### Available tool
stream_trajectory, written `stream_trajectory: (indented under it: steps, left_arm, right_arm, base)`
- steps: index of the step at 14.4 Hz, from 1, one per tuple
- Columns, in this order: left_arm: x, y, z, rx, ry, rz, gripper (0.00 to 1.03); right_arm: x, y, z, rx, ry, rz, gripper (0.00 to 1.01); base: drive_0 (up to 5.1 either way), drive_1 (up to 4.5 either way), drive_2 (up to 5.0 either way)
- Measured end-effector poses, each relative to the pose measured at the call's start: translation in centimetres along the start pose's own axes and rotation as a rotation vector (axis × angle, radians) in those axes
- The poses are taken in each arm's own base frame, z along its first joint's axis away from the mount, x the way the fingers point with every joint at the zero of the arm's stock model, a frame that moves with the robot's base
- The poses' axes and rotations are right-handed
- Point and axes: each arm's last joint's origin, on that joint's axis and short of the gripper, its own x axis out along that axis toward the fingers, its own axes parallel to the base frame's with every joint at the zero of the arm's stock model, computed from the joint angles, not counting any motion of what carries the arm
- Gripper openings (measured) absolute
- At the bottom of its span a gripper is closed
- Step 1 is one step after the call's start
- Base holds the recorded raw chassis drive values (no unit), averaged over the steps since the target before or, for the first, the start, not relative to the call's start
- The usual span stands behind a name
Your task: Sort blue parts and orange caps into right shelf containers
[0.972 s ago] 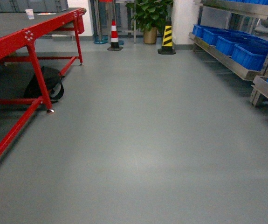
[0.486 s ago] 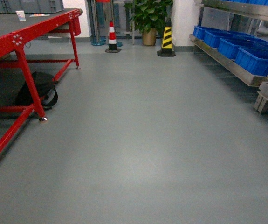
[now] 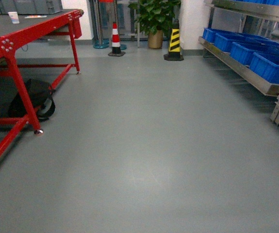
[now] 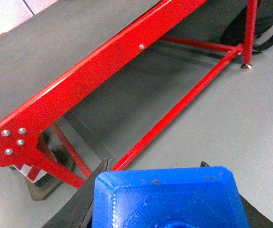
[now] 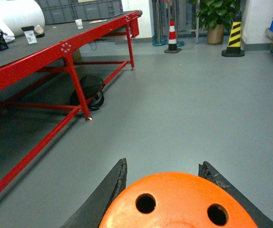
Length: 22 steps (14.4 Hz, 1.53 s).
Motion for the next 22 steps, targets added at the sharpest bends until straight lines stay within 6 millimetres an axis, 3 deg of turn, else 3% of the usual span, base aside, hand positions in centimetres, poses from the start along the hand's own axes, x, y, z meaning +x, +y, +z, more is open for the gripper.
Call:
stream_trajectory:
  steps: [22]
  left_arm:
    - [0.02,0.02,0.0,0.0,0.0,0.004,0.44]
  right_arm:
    - [0.01,0.0,0.01,0.0,-0.001,0.0,0.41]
  base:
    - [0.0,4.07,-4.0]
